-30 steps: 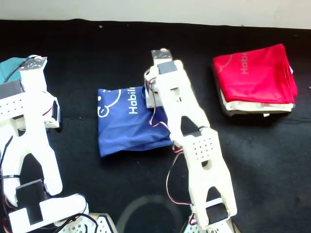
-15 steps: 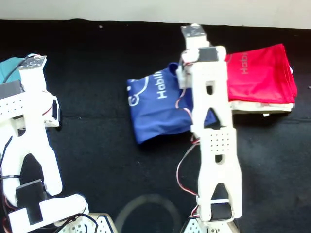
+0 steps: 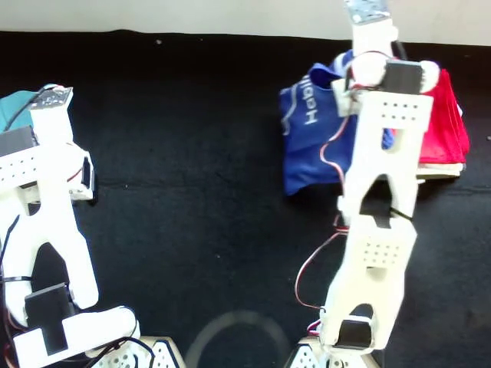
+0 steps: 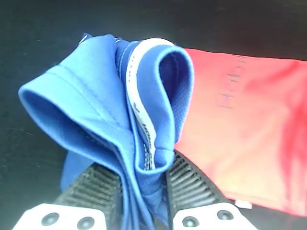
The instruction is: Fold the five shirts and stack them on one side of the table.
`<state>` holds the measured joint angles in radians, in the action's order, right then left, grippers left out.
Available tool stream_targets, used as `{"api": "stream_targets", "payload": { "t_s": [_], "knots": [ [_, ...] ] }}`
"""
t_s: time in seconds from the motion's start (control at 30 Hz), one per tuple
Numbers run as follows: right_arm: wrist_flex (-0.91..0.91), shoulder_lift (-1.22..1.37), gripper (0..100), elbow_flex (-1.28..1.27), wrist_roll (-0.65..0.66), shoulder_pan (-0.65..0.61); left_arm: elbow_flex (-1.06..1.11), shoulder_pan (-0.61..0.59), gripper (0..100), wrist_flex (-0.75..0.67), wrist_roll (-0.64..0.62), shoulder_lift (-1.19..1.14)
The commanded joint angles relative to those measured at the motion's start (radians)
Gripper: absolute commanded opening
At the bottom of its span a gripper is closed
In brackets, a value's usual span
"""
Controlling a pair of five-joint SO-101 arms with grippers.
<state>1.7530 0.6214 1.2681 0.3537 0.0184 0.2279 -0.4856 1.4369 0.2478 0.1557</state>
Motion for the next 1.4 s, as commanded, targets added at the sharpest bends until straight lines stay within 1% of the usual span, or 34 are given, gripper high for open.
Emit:
{"api": "stream_targets", "payload": {
  "t_s": [0.0,0.27,0.53,0.67,0.93,1.1,1.23,1.37],
  "knots": [
    [0.007,-0.127,0.6,-0.005,0.041,0.047,-0.035,-0.005,11,-0.011,0.003,0.036],
    [-0.016,-0.219,0.6,-0.012,0.092,0.094,-0.035,-0.005,11,-0.011,0.003,0.036],
    [-0.03,-0.311,0.6,-0.012,0.091,0.061,-0.035,-0.004,11,-0.048,0.003,0.036],
    [-0.058,-0.309,0.6,-0.021,0.092,0.102,-0.035,-0.004,11,-0.054,0.003,0.036],
    [-0.323,-0.311,0.6,-0.321,0.098,0.222,-0.035,-0.004,11,-0.054,0.003,0.036],
    [-0.51,-0.295,0.6,-0.484,0.215,0.255,-0.035,-0.004,11,-0.054,0.006,0.036],
    [-0.599,-0.206,0.6,-0.473,0.226,0.298,-0.035,-0.004,11,-0.054,0.006,0.036],
    [-0.661,-0.064,0.6,-0.38,0.224,0.34,-0.035,-0.004,11,-0.054,0.006,0.036]
  ]
}}
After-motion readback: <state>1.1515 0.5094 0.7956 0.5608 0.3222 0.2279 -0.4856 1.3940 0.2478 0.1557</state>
